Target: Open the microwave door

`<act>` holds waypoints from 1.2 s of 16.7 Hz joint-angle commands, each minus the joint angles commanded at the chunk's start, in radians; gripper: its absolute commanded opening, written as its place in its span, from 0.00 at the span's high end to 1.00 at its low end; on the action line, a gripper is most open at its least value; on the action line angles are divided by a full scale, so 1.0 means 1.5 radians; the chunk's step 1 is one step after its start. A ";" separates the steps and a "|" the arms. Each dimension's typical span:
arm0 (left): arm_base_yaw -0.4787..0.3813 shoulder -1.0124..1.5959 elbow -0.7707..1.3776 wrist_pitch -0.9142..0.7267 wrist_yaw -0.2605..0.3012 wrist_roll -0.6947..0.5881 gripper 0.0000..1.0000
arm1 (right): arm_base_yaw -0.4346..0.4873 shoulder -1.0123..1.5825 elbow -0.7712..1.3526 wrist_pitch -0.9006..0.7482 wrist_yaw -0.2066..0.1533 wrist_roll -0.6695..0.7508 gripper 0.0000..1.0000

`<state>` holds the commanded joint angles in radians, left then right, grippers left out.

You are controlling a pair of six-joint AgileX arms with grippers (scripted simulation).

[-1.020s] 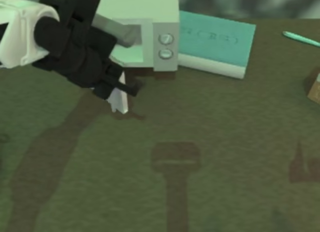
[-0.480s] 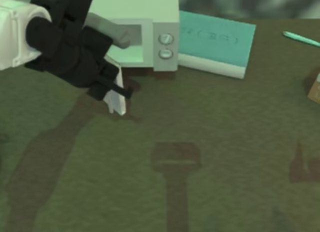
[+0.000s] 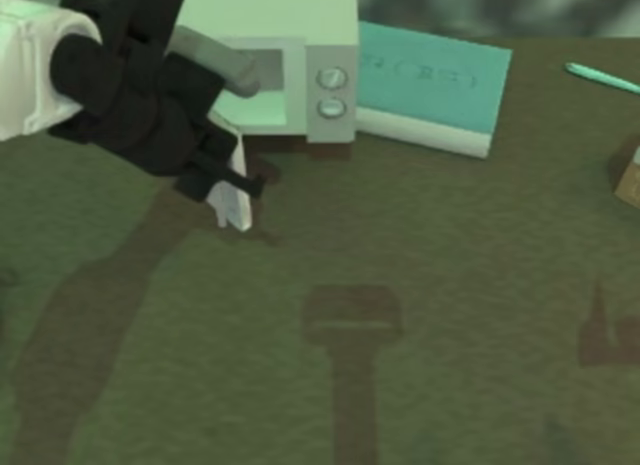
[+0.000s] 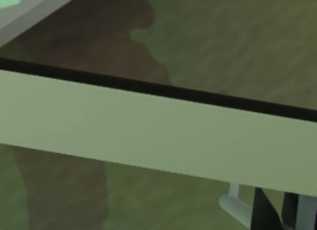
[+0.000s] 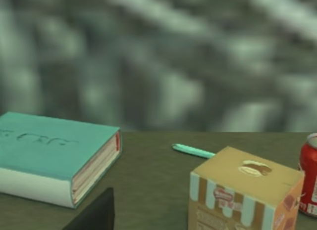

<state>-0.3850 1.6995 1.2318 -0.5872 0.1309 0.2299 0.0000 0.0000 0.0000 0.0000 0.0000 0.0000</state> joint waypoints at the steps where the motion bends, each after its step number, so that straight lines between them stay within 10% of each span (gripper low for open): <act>1: 0.000 0.000 0.000 0.000 0.000 0.000 1.00 | 0.000 0.000 0.000 0.000 0.000 0.000 0.00; 20: 0.045 -0.024 -0.030 -0.023 0.059 0.111 1.00 | 0.000 0.000 0.000 0.000 0.000 0.000 0.00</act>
<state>-0.3182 1.6640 1.1862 -0.6212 0.2198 0.3971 0.0000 0.0000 0.0000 0.0000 0.0000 0.0000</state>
